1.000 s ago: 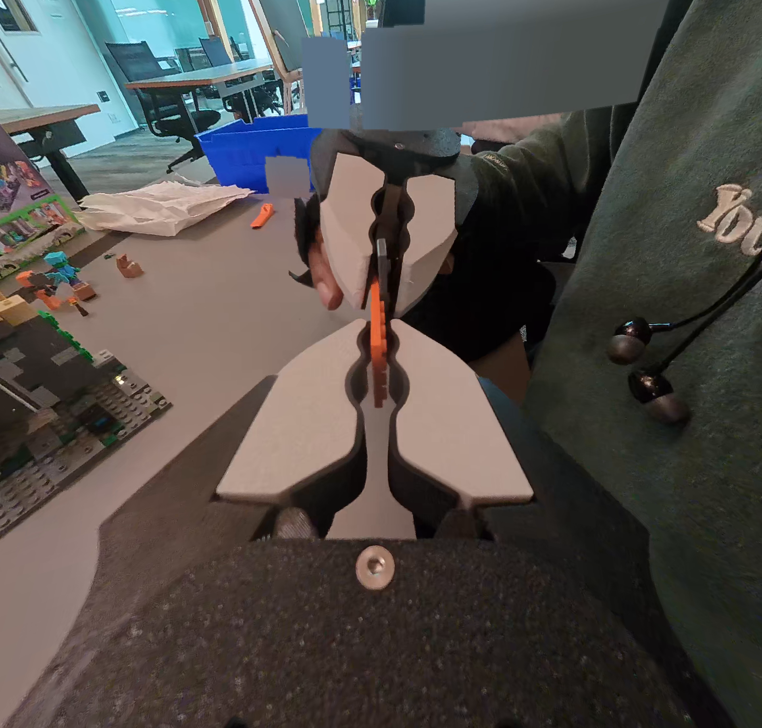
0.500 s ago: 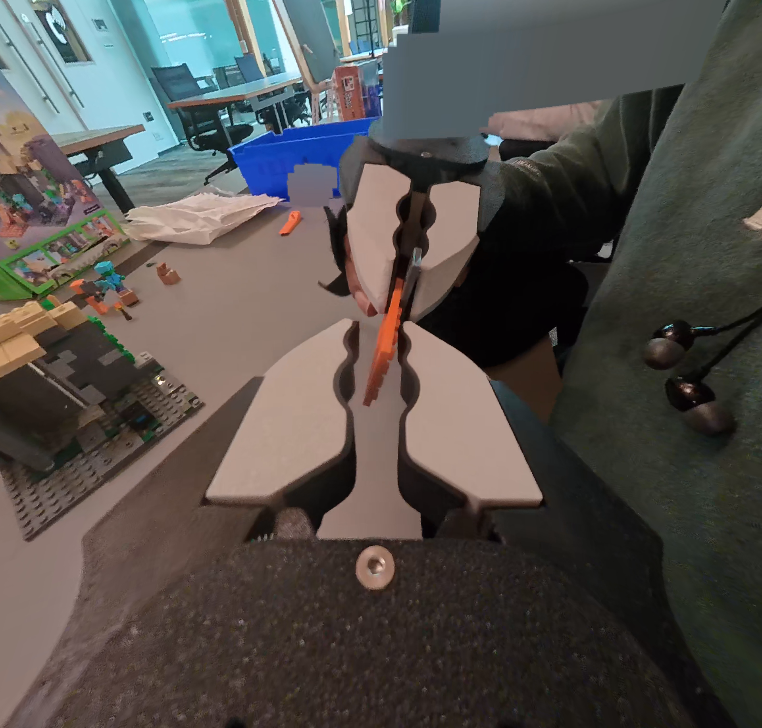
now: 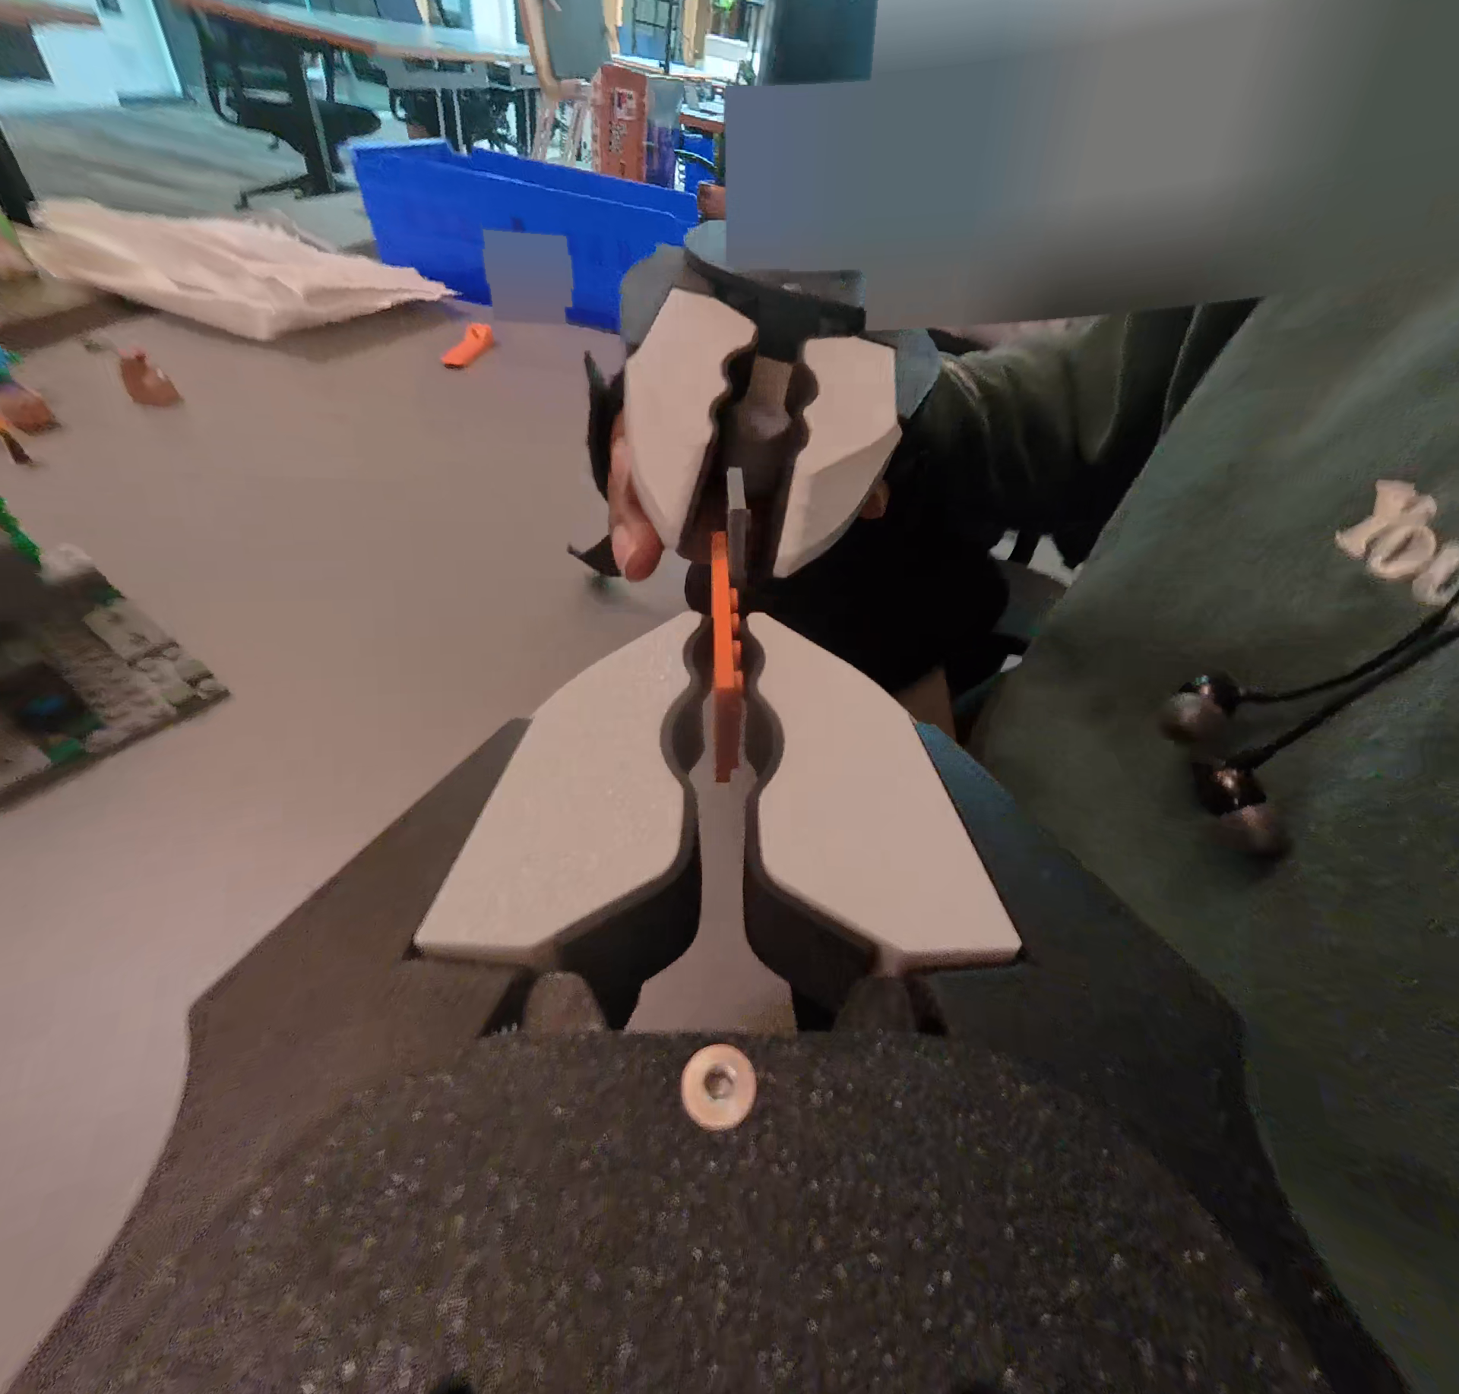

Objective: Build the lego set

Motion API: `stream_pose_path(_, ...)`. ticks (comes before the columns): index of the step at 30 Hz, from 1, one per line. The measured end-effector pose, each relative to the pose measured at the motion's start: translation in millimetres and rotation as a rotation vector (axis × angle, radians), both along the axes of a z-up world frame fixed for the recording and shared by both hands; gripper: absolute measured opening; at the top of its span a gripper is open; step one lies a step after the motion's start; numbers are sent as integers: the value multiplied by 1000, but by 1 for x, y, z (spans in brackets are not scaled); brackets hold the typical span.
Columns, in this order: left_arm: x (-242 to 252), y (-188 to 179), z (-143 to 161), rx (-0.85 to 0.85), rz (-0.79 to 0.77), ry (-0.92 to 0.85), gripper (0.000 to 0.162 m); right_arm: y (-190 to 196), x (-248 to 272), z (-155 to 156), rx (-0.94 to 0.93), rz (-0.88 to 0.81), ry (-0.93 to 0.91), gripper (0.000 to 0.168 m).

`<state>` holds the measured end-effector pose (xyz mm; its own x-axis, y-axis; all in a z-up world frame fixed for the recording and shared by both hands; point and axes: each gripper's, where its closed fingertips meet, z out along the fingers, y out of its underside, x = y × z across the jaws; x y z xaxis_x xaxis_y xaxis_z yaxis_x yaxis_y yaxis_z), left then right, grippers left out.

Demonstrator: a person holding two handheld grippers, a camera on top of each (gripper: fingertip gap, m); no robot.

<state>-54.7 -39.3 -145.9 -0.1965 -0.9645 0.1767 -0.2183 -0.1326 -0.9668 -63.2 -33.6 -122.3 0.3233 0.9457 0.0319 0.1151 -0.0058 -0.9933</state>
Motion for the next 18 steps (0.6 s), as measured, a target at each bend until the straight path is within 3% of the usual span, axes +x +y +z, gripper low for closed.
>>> stream_pose_path(2, 0, 7, 1, -113, 14, 6, 5, 5, 8, 6, 30, -18, 2, 17)
stream_pose_path(6, -4, 20, -1, -395, 1, 56, 5, 12, 19, 2, 203, -67, -199, 24)
stream_pose_path(13, -6, 34, 16, -887, -88, -3, 5, 30, 9, -18, 315, -150, -454, 65)
stream_pose_path(18, -7, 36, 17, -1041, -114, -25, 5, 35, 8, 1, 565, -251, -441, 50)
